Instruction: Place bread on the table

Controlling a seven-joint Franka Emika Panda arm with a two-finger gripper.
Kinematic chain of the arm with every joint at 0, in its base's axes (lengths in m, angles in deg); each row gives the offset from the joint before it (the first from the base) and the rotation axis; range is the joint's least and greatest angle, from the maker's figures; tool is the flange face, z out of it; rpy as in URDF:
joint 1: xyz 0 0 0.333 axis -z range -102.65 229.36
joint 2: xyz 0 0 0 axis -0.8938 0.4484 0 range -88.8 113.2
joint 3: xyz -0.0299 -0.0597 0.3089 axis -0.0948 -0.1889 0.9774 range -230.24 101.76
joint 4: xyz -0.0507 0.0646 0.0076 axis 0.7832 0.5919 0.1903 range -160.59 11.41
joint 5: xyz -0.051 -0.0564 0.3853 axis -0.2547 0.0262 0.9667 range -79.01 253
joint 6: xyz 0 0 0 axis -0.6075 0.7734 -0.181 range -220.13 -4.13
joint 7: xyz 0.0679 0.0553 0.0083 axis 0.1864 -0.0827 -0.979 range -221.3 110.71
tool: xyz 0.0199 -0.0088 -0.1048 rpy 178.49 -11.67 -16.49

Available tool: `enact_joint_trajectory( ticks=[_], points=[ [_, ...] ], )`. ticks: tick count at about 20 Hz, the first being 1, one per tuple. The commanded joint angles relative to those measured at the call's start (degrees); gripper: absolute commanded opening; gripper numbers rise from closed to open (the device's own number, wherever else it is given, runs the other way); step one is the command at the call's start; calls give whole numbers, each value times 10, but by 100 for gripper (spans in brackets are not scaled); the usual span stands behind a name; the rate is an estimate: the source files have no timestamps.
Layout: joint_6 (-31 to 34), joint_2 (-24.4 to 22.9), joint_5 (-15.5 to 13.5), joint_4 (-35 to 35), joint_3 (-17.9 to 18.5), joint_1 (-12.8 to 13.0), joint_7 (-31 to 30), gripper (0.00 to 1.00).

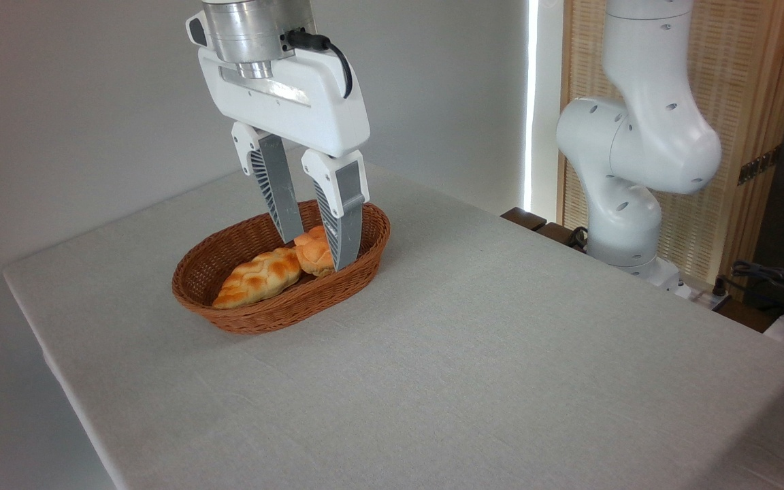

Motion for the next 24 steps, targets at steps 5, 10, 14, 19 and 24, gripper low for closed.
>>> enact_joint_trajectory(
  ticks=[5, 10, 14, 19, 24],
  points=[
    [1, -5, -2, -4, -1, 1, -3, 100],
    [1, -5, -2, -4, -1, 1, -3, 100],
    [1, -5, -2, -6, -5, 1, -8, 100],
    [1, -5, -6, -16, -14, 2, -16, 100],
    [1, -4, -16, -17, -20, 5, -35, 100]
  ],
)
